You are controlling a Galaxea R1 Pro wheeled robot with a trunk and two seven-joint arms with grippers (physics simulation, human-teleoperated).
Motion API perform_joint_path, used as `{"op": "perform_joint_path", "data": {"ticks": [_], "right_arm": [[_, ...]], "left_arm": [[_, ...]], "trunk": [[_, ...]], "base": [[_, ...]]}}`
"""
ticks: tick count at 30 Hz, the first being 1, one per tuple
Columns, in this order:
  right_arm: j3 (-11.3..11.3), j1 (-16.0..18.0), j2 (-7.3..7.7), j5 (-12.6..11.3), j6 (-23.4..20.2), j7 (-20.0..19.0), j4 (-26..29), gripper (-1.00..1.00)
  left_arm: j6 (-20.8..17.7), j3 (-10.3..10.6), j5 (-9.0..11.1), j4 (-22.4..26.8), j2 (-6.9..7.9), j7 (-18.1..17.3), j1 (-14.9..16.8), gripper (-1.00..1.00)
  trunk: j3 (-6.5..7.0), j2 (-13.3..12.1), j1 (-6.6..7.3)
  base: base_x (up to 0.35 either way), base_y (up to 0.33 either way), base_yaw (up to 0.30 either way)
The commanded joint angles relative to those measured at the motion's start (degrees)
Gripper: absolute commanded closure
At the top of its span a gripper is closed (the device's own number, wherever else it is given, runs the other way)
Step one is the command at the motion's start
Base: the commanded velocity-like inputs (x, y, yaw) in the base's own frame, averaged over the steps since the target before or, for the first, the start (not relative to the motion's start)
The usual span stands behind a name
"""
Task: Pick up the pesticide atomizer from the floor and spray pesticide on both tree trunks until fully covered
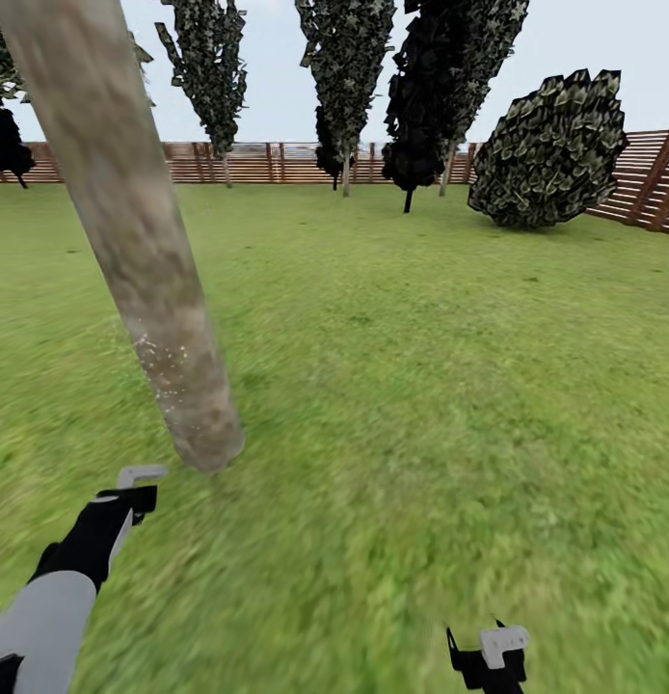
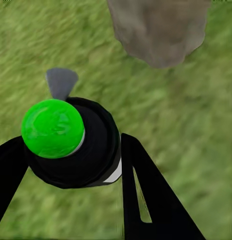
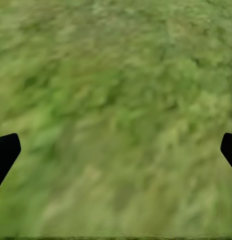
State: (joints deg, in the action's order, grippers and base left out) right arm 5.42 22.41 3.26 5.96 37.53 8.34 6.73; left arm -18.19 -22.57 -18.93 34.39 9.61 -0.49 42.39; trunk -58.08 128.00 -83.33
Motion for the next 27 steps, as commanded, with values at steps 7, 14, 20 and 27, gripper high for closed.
{"op": "perform_joint_path", "data": {"ticks": [7, 14, 20, 27], "right_arm": [[0.0, 0.0, -1.27, -0.1, -0.1, -0.2, -2.7, -1.00], [-0.1, -2.5, -1.46, 0.0, -1.1, -0.3, -5.2, -1.00], [-0.1, -2.6, -1.45, 0.0, -1.1, -0.2, -5.2, -1.00], [-0.1, -2.6, -1.42, 0.0, -1.1, -0.3, -5.2, -1.00]], "left_arm": [[1.6, 0.0, 0.5, -2.0, -0.78, 3.1, -0.1, 1.00], [1.7, -0.2, 0.4, -2.2, -0.82, 3.5, -0.2, 1.00], [1.6, -0.2, 0.3, -2.3, -0.82, 3.5, -0.3, 1.00], [1.6, -0.3, 0.3, -2.2, -0.69, 3.6, -0.3, 1.00]], "trunk": [[0.00, 0.0, 0.00], [0.00, 0.0, 0.00], [0.00, 0.0, 0.00], [0.00, 0.0, 0.00]], "base": [[0.149, -0.241, 0.000], [0.147, -0.241, 0.000], [0.140, -0.243, 0.000], [0.135, -0.245, 0.000]]}}
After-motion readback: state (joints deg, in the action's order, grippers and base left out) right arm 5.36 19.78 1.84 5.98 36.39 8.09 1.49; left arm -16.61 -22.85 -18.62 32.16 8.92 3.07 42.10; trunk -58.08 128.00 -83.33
